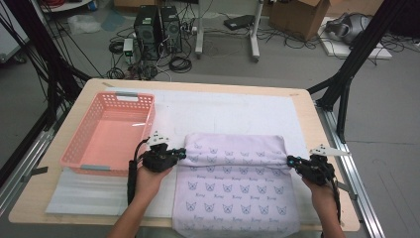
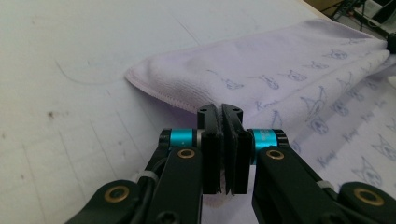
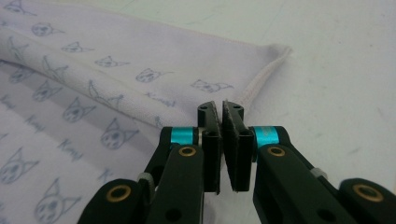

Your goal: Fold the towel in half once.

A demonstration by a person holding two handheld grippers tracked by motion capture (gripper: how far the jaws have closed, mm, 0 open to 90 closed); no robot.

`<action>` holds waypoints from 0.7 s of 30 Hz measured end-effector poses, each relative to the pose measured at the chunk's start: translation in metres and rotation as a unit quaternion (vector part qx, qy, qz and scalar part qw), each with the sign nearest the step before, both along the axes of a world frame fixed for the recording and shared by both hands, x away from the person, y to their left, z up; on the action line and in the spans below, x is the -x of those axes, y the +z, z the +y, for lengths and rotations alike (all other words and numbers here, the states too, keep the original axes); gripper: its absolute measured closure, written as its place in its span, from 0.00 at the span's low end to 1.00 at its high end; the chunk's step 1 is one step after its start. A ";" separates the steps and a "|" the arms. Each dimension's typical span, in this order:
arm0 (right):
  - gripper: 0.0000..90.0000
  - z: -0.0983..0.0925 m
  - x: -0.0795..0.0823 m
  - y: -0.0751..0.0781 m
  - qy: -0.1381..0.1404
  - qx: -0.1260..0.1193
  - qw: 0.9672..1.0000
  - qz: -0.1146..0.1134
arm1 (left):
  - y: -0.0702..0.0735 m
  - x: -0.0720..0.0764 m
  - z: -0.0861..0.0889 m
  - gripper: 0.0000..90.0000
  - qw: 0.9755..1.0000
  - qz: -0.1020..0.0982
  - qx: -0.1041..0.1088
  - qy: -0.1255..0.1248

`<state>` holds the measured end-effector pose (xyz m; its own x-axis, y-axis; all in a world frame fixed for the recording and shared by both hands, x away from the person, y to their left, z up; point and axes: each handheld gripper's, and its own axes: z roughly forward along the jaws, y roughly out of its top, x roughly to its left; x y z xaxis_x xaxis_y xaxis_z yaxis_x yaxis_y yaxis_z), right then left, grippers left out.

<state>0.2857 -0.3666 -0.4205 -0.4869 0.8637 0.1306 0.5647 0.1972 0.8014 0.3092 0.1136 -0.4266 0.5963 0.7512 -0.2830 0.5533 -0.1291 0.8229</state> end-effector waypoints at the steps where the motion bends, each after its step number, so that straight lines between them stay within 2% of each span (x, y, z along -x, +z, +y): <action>1: 0.96 0.000 0.005 0.000 0.004 0.000 1.000 0.001 | -0.002 0.003 0.001 0.96 1.000 0.002 -0.002 -0.003; 4: 0.95 0.002 0.015 0.001 0.012 0.011 1.000 0.003 | -0.003 0.010 0.004 0.96 1.000 0.008 0.003 -0.008; 8: 0.95 -0.001 0.029 0.003 0.018 0.003 1.000 0.004 | -0.004 0.025 0.007 0.96 1.000 0.008 0.012 -0.017; 11: 0.95 -0.003 0.039 0.004 0.018 -0.002 1.000 0.008 | -0.008 0.037 0.007 0.96 1.000 0.010 0.004 -0.026; 15: 0.94 -0.001 0.052 0.002 0.021 0.017 0.999 0.020 | -0.015 0.045 0.006 0.93 0.999 0.022 -0.010 -0.030; 16: 0.93 0.000 0.053 0.001 0.020 0.016 0.999 0.026 | -0.015 0.045 0.005 0.91 0.999 0.021 -0.013 -0.025; 17: 0.89 0.000 0.055 0.000 0.018 0.018 0.999 0.032 | -0.015 0.044 0.005 0.83 1.000 0.016 -0.013 -0.017; 18: 0.83 0.002 0.055 -0.001 0.012 0.025 0.999 0.033 | -0.013 0.042 0.007 0.71 1.000 0.011 -0.008 -0.004; 19: 0.78 0.002 0.055 -0.001 0.004 0.032 0.999 0.032 | -0.012 0.041 0.008 0.61 1.000 0.008 -0.005 0.005; 20: 0.74 0.001 0.055 0.000 -0.003 0.028 0.999 0.027 | -0.012 0.039 0.009 0.54 1.000 0.007 -0.002 0.012; 21: 0.70 0.000 0.054 0.001 -0.008 0.024 0.999 0.025 | -0.011 0.036 0.011 0.52 1.000 0.009 0.002 0.012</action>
